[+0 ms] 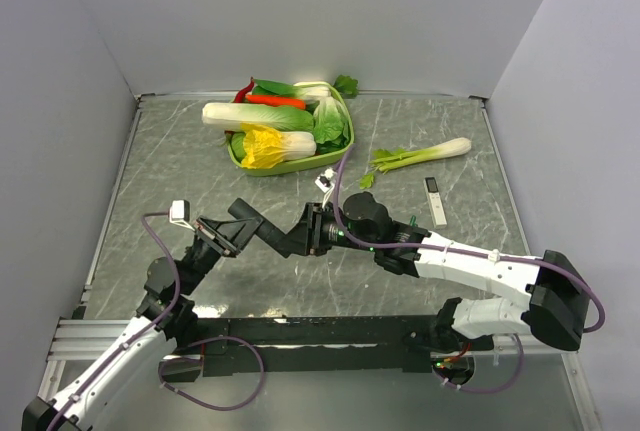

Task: Load the batteries into the remote control
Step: Load the battery cover into the remote control.

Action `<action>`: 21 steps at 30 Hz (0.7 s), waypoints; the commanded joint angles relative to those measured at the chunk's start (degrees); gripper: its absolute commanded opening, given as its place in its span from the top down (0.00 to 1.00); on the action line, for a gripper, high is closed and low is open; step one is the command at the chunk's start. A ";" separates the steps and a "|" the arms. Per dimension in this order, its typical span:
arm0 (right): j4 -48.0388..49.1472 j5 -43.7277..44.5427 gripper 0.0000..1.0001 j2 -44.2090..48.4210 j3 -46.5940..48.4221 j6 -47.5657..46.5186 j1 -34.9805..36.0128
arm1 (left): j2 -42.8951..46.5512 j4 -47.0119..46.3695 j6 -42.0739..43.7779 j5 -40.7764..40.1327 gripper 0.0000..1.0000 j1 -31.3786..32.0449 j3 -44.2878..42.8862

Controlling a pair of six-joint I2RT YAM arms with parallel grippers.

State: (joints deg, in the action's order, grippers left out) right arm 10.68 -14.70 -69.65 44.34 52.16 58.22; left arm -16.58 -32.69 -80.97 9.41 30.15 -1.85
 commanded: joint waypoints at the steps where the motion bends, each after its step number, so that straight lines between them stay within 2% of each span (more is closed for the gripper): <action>1: 3.11 3.36 0.60 -1.54 -1.62 1.89 -1.70 | -0.03 -14.07 -1.56 6.76 0.98 0.52 -1.40; 12: 9.71 1.60 0.60 -4.62 -1.45 3.56 -3.11 | -0.74 -17.85 -2.00 8.17 0.98 0.70 -0.70; 21: 13.48 -1.02 0.66 -7.08 -1.00 4.44 -4.60 | -3.72 -23.47 -2.70 10.62 0.98 0.96 -0.44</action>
State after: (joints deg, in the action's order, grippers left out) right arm 22.17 -20.16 -73.36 43.44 56.18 56.21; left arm -20.23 -41.78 -80.27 10.70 29.91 -1.37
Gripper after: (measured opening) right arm 0.365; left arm 0.209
